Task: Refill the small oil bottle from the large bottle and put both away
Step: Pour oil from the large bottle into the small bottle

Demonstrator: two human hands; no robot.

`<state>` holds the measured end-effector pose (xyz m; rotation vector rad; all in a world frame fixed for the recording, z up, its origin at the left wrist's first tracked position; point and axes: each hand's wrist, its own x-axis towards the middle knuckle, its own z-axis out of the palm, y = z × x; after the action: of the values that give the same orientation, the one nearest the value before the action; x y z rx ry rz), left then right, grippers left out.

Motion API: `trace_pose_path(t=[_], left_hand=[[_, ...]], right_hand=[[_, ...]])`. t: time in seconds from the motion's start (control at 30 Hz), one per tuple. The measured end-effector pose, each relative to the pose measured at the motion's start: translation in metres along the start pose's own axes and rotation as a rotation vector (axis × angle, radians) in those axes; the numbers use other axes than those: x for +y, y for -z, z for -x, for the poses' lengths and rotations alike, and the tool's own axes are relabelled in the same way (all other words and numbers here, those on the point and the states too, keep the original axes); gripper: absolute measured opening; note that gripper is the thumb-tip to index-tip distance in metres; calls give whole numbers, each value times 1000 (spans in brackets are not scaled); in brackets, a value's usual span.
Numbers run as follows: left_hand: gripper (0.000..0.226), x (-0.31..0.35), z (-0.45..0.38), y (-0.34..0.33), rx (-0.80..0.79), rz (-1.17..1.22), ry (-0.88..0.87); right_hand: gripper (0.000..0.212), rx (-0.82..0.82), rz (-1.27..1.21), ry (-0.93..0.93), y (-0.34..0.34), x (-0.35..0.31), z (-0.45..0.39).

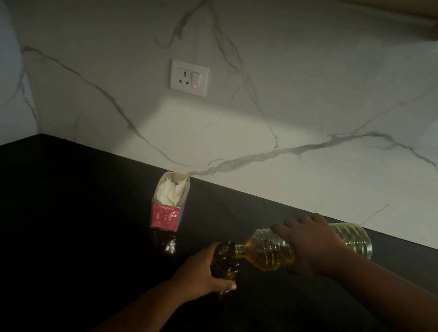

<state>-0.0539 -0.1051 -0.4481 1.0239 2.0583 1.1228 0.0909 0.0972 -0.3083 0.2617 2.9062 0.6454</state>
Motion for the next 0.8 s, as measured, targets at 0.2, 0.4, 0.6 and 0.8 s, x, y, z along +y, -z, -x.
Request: trace_pose_path(t=[0.2, 0.4, 0.6, 0.8], left_hand=[[93, -1, 0, 0, -5, -3, 2], [90, -4, -1, 0, -7, -4, -8], [91, -6, -1, -2, 4, -4, -28], [87, -6, -1, -1, 3, -12, -32]], right_hand=[[83, 7, -8, 0, 0, 0, 1], [86, 5, -3, -1, -1, 0, 0], [87, 0, 6, 1, -1, -1, 0], [88, -1, 9, -3, -3, 0, -1]])
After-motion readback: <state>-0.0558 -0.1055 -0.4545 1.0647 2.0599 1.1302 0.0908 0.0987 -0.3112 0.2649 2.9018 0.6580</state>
